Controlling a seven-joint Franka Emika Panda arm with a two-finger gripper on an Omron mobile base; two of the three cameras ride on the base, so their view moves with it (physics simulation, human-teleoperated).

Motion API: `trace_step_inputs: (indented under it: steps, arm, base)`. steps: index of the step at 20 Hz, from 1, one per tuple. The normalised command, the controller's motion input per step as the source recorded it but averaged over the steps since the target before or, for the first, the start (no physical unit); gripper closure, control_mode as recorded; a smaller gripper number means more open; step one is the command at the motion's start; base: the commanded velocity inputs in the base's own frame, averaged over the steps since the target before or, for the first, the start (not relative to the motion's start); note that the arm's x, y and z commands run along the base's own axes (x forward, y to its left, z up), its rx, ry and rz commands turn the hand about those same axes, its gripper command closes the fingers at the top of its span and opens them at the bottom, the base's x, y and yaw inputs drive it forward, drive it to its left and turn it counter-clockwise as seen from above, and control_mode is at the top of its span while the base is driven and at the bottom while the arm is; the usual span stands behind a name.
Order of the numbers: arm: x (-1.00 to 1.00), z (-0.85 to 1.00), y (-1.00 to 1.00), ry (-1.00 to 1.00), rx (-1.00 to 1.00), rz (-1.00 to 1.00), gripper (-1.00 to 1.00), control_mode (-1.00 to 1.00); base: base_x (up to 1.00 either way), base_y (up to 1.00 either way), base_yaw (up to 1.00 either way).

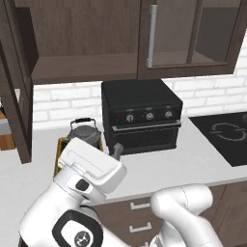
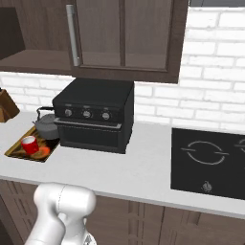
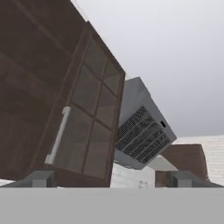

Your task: Pick the kettle from the counter and place it on the tray. Then pick the mug from the cabinet and place it on the tray. Then close the cabinet doors.

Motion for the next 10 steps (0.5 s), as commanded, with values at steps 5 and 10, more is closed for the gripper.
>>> trace_step_inputs:
  steps: [5, 10]
  arm:
    - [0.0, 0.0, 0.7, 0.11, -0.07, 0.0, -1.0, -1.0]
    - [0.03, -0.05, 0.57, 0.12, -0.05, 0.0, -1.0, -1.0]
  base:
    - [0.0, 0.0, 0.0]
    - [0.0, 0.0, 0.0]
